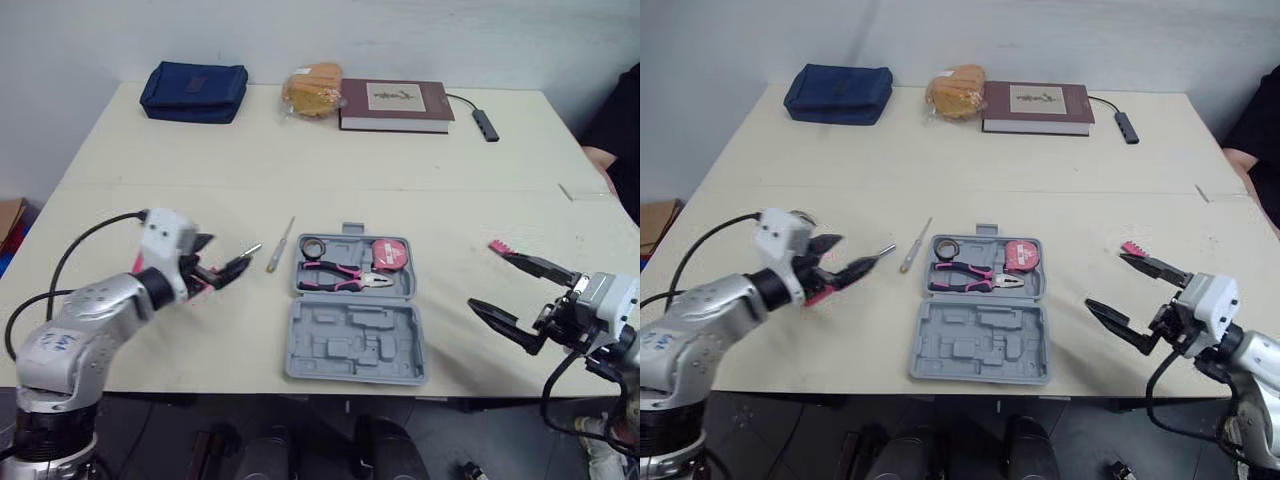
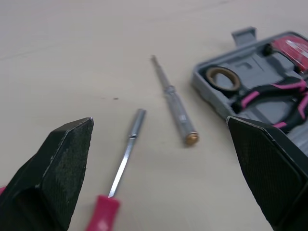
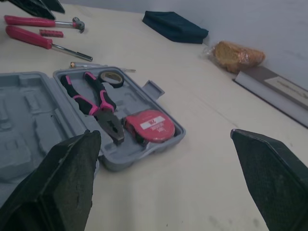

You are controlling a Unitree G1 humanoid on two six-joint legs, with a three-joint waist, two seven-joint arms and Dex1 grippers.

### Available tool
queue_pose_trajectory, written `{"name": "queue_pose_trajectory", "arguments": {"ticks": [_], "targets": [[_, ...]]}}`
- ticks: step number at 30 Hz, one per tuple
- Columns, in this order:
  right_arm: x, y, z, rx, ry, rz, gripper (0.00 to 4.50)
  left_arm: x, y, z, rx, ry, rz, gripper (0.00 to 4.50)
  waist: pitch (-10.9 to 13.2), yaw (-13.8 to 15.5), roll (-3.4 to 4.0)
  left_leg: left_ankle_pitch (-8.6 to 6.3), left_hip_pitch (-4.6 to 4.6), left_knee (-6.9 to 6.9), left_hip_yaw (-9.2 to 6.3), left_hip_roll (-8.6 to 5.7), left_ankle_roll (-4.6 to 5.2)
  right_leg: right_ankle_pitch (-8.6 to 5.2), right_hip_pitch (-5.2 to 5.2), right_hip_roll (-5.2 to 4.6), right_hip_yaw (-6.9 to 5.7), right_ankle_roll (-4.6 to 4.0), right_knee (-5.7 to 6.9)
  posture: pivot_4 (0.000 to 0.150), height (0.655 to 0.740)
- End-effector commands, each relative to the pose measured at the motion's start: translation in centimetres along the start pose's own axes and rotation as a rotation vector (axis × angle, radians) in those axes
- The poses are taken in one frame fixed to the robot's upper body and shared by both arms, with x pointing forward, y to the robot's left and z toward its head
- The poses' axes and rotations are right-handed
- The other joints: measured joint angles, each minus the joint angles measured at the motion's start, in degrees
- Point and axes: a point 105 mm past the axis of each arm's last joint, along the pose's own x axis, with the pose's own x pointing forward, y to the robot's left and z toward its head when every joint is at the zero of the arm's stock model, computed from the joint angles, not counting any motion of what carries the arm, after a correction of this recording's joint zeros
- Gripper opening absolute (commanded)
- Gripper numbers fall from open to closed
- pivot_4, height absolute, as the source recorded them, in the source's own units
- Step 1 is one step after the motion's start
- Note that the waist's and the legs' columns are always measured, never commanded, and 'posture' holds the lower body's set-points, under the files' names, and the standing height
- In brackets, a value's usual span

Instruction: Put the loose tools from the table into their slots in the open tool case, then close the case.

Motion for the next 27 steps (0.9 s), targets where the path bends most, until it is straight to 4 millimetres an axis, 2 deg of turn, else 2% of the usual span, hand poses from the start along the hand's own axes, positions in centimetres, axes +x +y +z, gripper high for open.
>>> {"name": "queue_pose_trajectory", "arguments": {"ticks": [1, 3, 5, 10, 13, 18, 23, 27], "targets": [[0.9, -0.1, 0.7, -0.060, -0.034, 0.001, 4.50, 1.0, -1.2, -0.3, 0.057, 0.029, -0.007, 4.49, 0.0, 0.0, 0.00, 0.00, -0.02, 0.00, 0.00, 0.04, -0.03, -0.02, -0.02, 0.11, -0.01, -0.03, 0.00, 0.150, 0.7400], [1.3, 0.1, 0.8, -0.067, -0.043, 0.013, 4.50, 1.8, -1.5, -0.4, 0.066, 0.038, 0.001, 4.49, 0.0, 0.2, 0.00, 0.03, -0.02, 0.00, 0.02, 0.08, -0.05, -0.02, -0.03, 0.50, 0.00, -0.05, -0.01, 0.150, 0.7400], [1.5, 0.3, 0.9, -0.069, -0.049, 0.017, 4.50, 2.5, -1.3, -0.4, 0.056, 0.037, 0.029, 4.49, 0.0, 0.4, 0.00, 0.07, -0.02, 0.01, 0.01, 0.09, -0.06, -0.02, -0.03, 0.52, 0.08, -0.04, 0.00, 0.150, 0.7400], [1.5, 0.5, 1.0, -0.071, -0.054, 0.007, 4.50, 3.6, -2.5, -0.8, 0.027, 0.047, -0.001, 4.49, 0.0, 0.6, 0.00, 0.10, -0.04, 0.02, 0.00, 0.07, -0.04, -0.02, -0.03, 0.51, 0.17, -0.04, 0.00, 0.150, 0.7400], [1.5, 0.9, 1.0, -0.068, -0.049, 0.004, 4.50, 4.4, -2.7, -0.8, 0.024, 0.044, 0.028, 3.59, 0.0, 0.7, 0.00, 0.10, -0.05, 0.02, -0.01, 0.08, -0.03, -0.02, -0.03, 0.52, 0.15, -0.04, 0.00, 0.150, 0.7400], [1.4, 1.2, 1.0, -0.061, -0.040, 0.004, 4.50, 5.3, -3.3, -0.6, 0.031, 0.040, 0.015, 1.40, 0.0, 0.6, 0.00, 0.13, -0.04, 0.04, -0.02, 0.08, -0.03, -0.02, -0.03, 0.52, 0.16, -0.04, 0.03, 0.150, 0.7400], [1.4, 1.5, 1.3, -0.062, -0.038, 0.001, 4.50, 7.0, -3.6, -0.5, 0.017, 0.055, 0.061, 1.40, 0.0, 0.7, 0.00, 0.14, -0.05, 0.06, -0.01, 0.08, -0.02, -0.02, -0.03, 0.54, 0.15, -0.04, 0.04, 0.150, 0.7400], [1.3, 1.6, 1.4, -0.062, -0.034, -0.002, 4.50, 7.5, -3.1, -0.9, 0.019, 0.071, 0.102, 1.40, 0.0, 0.7, -0.01, 0.13, -0.07, 0.06, -0.02, 0.07, -0.02, -0.02, -0.02, 0.54, 0.14, -0.04, 0.01, 0.150, 0.7400]]}}
